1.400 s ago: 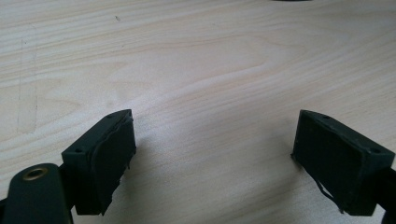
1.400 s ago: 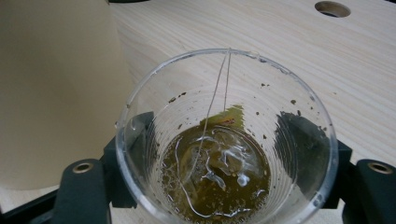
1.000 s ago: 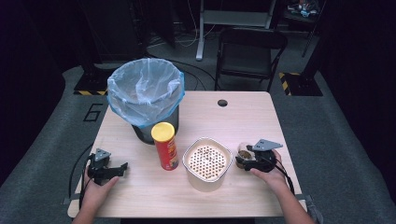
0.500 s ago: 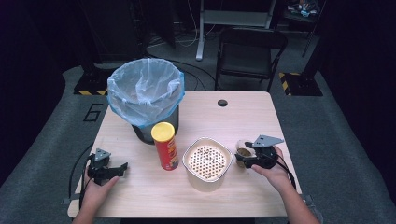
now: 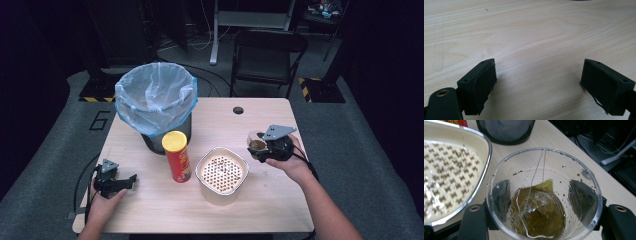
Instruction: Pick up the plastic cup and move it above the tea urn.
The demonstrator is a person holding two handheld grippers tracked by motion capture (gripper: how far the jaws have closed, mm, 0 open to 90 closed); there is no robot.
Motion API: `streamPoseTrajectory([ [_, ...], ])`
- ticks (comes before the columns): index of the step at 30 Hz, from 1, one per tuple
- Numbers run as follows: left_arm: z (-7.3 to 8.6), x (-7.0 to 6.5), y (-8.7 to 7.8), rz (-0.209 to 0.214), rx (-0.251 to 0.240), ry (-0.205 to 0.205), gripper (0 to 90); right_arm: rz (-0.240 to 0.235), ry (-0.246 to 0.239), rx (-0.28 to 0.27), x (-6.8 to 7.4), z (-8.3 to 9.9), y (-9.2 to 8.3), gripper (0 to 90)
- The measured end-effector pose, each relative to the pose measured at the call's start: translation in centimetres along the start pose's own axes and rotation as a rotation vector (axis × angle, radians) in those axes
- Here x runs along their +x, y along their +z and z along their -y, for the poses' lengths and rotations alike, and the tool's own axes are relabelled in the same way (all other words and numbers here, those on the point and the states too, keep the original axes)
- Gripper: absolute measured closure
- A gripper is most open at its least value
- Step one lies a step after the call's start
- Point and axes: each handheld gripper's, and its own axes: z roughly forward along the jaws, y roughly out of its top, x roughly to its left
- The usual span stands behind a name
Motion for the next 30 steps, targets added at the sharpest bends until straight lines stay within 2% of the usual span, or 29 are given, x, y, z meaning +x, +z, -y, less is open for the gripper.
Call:
streamPoseTrajectory([
  [1,0.0,0.0,0.0,0.0,0.0,0.0,12.8,-0.018,-0.018,-0.01,-0.3,-0.9,0.3,34.8],
  [3,0.0,0.0,0.0,0.0,0.0,0.0,12.8,-0.028,-0.026,-0.012,-0.5,-1.3,0.4,34.8],
  [4,0.0,0.0,0.0,0.0,0.0,0.0,12.8,-0.053,-0.061,-0.014,-0.6,-2.1,0.8,35.1],
  [5,0.0,0.0,0.0,0.0,0.0,0.0,12.8,-0.053,-0.061,-0.014,-0.6,-2.1,0.8,35.1],
  [6,0.0,0.0,0.0,0.0,0.0,0.001,12.8,-0.067,-0.097,-0.011,-0.5,-2.6,1.0,35.1],
  [9,0.0,0.0,0.0,0.0,0.0,0.0,12.8,-0.089,-0.151,-0.024,-0.1,-3.3,1.4,35.1],
  [10,0.0,0.0,0.0,0.0,0.0,0.0,12.8,-0.089,-0.151,-0.024,-0.1,-3.3,1.4,35.1],
  [11,0.0,0.0,0.0,0.0,0.0,0.0,12.8,-0.104,-0.18,-0.029,0.2,-3.6,1.7,35.1],
  [12,0.0,0.0,0.0,0.0,0.0,0.0,12.8,-0.104,-0.18,-0.029,0.2,-3.6,1.7,35.1],
  [14,0.0,0.0,0.0,0.0,0.0,0.0,12.8,-0.126,-0.225,-0.044,0.5,-4.1,1.9,35.1],
  [17,0.0,0.0,0.0,0.0,-0.001,0.0,12.8,-0.129,-0.245,-0.055,0.7,-4.3,2.0,35.1],
  [20,0.0,0.0,0.0,0.0,0.0,0.0,12.8,-0.076,-0.306,-0.062,1.1,-4.6,2.1,35.0],
  [22,0.0,0.0,0.0,0.0,0.0,0.0,12.8,-0.057,-0.321,-0.064,1.2,-4.6,2.2,35.0],
  [23,0.0,0.0,0.0,0.0,0.0,0.0,12.8,-0.015,-0.366,-0.062,1.6,-4.6,2.3,35.0],
  [25,0.0,0.0,0.0,0.0,0.0,0.0,12.8,-0.01,-0.371,-0.06,1.7,-4.6,2.3,35.0],
  [26,0.0,0.0,0.0,0.0,0.0,0.001,12.8,0.007,-0.399,-0.059,2.0,-4.7,2.4,35.0],
  [30,0.0,0.0,0.0,0.0,0.0,0.0,12.8,0.035,-0.43,-0.063,2.3,-4.7,2.5,35.1],
])
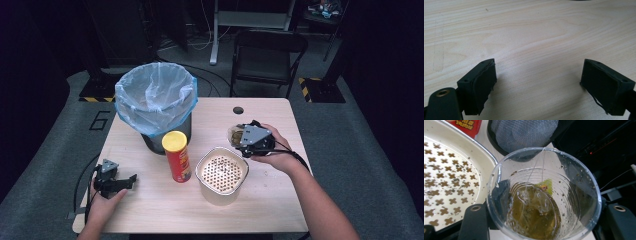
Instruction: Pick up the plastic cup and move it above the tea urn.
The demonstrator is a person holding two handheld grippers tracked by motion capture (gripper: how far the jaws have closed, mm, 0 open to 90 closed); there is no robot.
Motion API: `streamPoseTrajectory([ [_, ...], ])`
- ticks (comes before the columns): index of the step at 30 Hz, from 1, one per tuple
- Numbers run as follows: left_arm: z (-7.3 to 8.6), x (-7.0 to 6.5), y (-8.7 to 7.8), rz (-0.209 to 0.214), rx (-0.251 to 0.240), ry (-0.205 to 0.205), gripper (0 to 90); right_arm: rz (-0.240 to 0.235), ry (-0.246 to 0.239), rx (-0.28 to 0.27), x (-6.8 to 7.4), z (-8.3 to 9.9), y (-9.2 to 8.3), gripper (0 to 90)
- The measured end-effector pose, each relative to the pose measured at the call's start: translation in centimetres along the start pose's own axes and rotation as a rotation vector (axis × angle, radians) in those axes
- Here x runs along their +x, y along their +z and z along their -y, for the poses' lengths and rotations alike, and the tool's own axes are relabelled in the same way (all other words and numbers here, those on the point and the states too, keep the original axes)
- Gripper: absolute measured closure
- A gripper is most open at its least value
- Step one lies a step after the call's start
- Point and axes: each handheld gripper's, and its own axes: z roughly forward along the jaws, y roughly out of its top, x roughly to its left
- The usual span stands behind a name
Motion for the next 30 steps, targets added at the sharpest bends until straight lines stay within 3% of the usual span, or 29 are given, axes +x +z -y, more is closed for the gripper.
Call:
streamPoseTrajectory([
  [8,0.0,0.0,0.0,0.0,0.0,0.0,12.8,0.013,-0.058,-0.017,0.3,0.1,1.0,35.0],
  [14,0.0,0.0,0.0,0.0,0.0,0.0,12.8,0.024,-0.091,-0.065,0.5,-0.4,1.9,35.0],
  [23,0.0,0.0,0.0,0.0,0.0,0.0,12.8,0.022,-0.158,-0.114,1.0,-1.3,1.9,35.4],
  [30,0.0,0.0,0.0,0.0,0.0,0.0,12.8,0.039,-0.203,-0.118,1.3,-1.2,1.7,36.0],
])
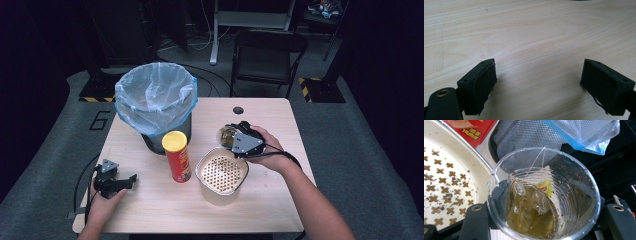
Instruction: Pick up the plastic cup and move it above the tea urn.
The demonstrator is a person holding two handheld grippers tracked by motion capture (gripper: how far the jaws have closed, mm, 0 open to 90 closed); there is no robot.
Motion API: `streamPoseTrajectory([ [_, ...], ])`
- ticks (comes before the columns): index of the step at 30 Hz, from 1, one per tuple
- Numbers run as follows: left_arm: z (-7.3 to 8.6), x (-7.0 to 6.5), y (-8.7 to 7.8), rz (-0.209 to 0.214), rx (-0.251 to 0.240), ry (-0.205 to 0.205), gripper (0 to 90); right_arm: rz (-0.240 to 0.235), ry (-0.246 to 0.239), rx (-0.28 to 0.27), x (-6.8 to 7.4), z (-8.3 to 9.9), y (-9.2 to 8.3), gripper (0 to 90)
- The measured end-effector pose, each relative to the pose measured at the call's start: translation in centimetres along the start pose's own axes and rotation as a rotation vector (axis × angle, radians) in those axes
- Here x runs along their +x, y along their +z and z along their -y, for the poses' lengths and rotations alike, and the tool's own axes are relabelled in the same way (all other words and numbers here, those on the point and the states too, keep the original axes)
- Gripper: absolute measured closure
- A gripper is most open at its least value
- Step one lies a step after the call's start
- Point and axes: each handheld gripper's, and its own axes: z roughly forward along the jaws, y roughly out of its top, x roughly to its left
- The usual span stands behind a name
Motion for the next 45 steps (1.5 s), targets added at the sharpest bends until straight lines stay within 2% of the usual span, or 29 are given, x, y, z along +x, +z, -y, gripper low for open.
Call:
streamPoseTrajectory([
  [3,0.0,0.0,0.0,0.0,0.0,0.0,12.8,0.005,-0.008,0.003,0.1,0.0,-0.1,36.1],
  [6,0.0,0.0,0.0,0.0,0.0,0.0,12.8,0.015,-0.053,0.009,0.6,-0.3,-0.2,36.3],
  [9,0.0,0.0,0.0,0.0,0.0,0.0,12.8,0.018,-0.075,0.009,0.8,-0.4,-0.2,36.4],
  [10,0.0,0.0,0.0,0.0,0.0,0.0,12.8,0.031,-0.107,0.016,1.1,-0.6,-0.2,36.6],
  [11,0.0,0.0,0.0,0.0,0.0,-0.001,12.8,0.031,-0.107,0.016,1.1,-0.6,-0.2,36.6],
  [12,0.0,0.0,0.0,0.0,-0.001,-0.001,12.8,0.05,-0.153,0.025,1.5,-0.8,-0.2,36.8],
  [13,0.0,0.0,0.0,0.0,-0.001,-0.001,12.8,0.05,-0.153,0.025,1.5,-0.8,-0.2,36.8],
  [14,0.0,0.0,0.0,0.0,0.0,0.0,12.8,0.059,-0.214,0.035,1.9,-1.0,-0.2,37.0],
  [15,0.0,0.0,0.0,0.0,0.0,0.0,12.8,0.059,-0.214,0.035,1.9,-1.0,-0.2,37.0],
  [17,0.0,0.0,0.0,0.0,0.0,0.0,12.8,0.097,-0.301,0.064,2.7,-1.5,-0.3,37.4],
  [18,0.0,0.0,0.0,0.0,0.0,0.0,12.8,0.097,-0.301,0.064,2.7,-1.5,-0.3,37.4],
  [19,0.0,0.0,0.0,0.0,0.0,0.0,12.8,0.15,-0.413,0.102,3.4,-1.8,-0.1,37.6],
  [20,0.0,0.0,0.0,0.0,0.0,0.0,12.8,0.175,-0.459,0.115,3.7,-1.9,0.0,37.6],
  [21,0.0,0.0,0.0,0.0,0.0,0.0,12.8,0.175,-0.459,0.115,3.7,-1.9,0.0,37.6],
  [22,0.0,0.0,0.0,0.0,0.0,-0.001,12.8,0.209,-0.564,0.147,4.3,-2.3,0.2,37.7],
  [23,0.0,0.0,0.0,0.0,0.0,-0.001,12.8,0.222,-0.611,0.152,4.6,-2.4,0.3,37.7],
  [24,0.0,0.0,0.0,0.0,0.0,-0.001,12.8,0.222,-0.611,0.152,4.6,-2.4,0.3,37.7],
  [25,0.0,0.0,0.0,0.0,0.0,-0.001,12.8,0.25,-0.691,0.162,5.1,-2.7,0.5,37.8],
  [26,0.0,0.0,0.0,0.0,0.0,0.0,12.8,0.25,-0.691,0.162,5.1,-2.7,0.5,37.8],
  [27,0.0,0.0,0.0,0.0,0.0,0.0,12.8,0.271,-0.744,0.171,5.4,-2.8,0.5,37.8],
  [28,0.0,0.0,0.0,0.0,0.0,0.0,12.8,0.291,-0.855,0.187,6.2,-3.1,0.6,37.8],
  [29,0.0,0.0,0.0,0.0,0.0,0.0,12.8,0.299,-0.912,0.196,6.3,-3.2,0.6,37.8],
  [30,0.0,0.0,0.0,0.0,0.0,0.0,12.8,0.299,-0.912,0.196,6.3,-3.2,0.6,37.8],
  [32,0.0,0.0,0.0,0.0,0.0,-0.001,12.8,0.32,-1.028,0.207,7.0,-3.4,0.7,37.8],
  [34,0.0,0.0,0.0,0.004,-0.001,0.003,12.8,0.34,-1.065,0.212,7.3,-3.4,0.7,37.7],
  [35,0.0,0.0,0.0,0.005,0.0,0.004,12.8,0.294,-1.079,0.234,7.4,-3.4,0.7,37.7],
  [39,0.0,0.0,0.0,0.005,0.0,0.005,12.8,0.292,-1.105,0.237,7.5,-3.5,0.7,37.6],
  [42,0.0,0.0,0.0,0.005,0.0,0.004,12.8,0.305,-1.078,0.23,7.5,-3.5,0.6,37.5],
  [45,0.0,0.0,0.0,0.005,0.0,0.005,12.8,0.298,-1.065,0.239,7.4,-3.5,0.5,37.4],
])
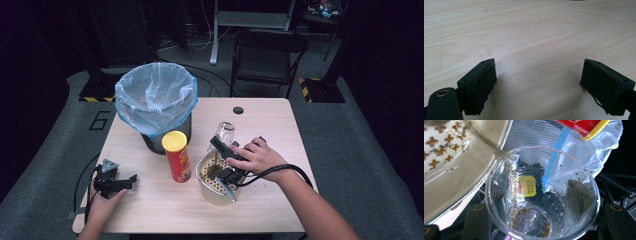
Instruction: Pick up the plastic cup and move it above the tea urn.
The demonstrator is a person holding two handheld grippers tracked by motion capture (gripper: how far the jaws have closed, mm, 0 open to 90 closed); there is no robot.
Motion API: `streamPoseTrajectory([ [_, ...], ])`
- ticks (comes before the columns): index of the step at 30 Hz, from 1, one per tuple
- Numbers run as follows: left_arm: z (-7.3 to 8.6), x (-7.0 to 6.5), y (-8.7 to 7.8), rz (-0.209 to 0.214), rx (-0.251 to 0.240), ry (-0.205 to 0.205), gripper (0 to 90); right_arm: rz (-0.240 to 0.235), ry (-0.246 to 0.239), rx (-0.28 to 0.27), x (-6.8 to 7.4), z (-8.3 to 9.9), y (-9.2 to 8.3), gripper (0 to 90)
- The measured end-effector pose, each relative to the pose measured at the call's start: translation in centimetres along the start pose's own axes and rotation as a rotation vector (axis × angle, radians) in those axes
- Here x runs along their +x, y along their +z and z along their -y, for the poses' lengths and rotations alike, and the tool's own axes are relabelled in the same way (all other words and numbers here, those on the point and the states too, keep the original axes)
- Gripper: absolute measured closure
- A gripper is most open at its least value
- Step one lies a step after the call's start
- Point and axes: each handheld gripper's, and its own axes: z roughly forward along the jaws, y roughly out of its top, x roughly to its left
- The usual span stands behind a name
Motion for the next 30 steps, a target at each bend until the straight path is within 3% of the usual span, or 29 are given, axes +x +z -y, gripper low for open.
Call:
streamPoseTrajectory([
  [2,0.0,0.0,0.0,0.0,0.0,0.0,12.8,-0.009,-0.027,-0.01,-0.24,0.02,0.03,37.4],
  [4,0.0,0.0,0.0,0.0,0.001,0.001,12.8,0.018,0.005,0.005,0.1,0.01,0.08,37.4],
  [8,0.0,0.0,0.0,0.0,0.0,0.0,12.8,0.007,0.004,-0.003,0.11,0.02,0.19,37.4],
  [9,0.0,0.01,-0.01,0.0,0.001,0.001,12.8,0.017,-0.019,-0.013,-0.05,-0.03,0.31,37.4],
  [12,0.0,0.0,0.0,0.0,0.0,0.0,12.8,0.01,0.0,-0.006,0.21,-0.02,0.21,37.4],
  [14,0.0,0.0,0.0,0.0,0.0,0.0,12.8,0.027,-0.024,-0.017,-0.03,-0.09,0.25,37.4],
  [30,0.0,0.0,0.0,0.0,0.0,0.0,12.8,0.021,-0.019,-0.018,0.08,-0.15,0.15,37.3],
])
